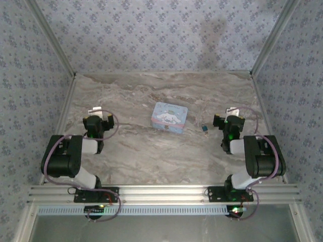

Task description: Unlock the padlock with the key

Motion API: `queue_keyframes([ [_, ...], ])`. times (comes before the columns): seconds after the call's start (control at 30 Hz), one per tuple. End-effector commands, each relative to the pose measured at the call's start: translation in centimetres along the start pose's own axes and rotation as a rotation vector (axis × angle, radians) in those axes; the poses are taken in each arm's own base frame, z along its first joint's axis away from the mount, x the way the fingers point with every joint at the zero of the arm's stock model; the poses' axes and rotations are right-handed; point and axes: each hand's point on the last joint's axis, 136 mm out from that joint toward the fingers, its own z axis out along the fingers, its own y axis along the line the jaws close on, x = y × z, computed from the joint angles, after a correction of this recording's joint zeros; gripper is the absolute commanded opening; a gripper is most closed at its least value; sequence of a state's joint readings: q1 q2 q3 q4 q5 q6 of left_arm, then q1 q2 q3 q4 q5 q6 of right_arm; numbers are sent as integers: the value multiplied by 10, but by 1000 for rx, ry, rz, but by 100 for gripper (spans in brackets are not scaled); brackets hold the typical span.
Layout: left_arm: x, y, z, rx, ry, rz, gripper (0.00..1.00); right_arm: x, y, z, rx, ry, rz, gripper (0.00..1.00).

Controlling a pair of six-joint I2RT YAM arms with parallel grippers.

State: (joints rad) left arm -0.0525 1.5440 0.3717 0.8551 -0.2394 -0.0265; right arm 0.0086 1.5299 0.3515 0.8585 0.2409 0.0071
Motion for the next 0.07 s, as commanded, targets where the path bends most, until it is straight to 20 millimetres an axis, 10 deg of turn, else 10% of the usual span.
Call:
queue_keyframes([
  [0.0,-14,1,-1,-5,-48,2,98,-10,1,2,-10,-23,9,100],
  [0.03,-14,0,-1,-4,-48,1,98,-11,1,1,-11,-29,9,100],
])
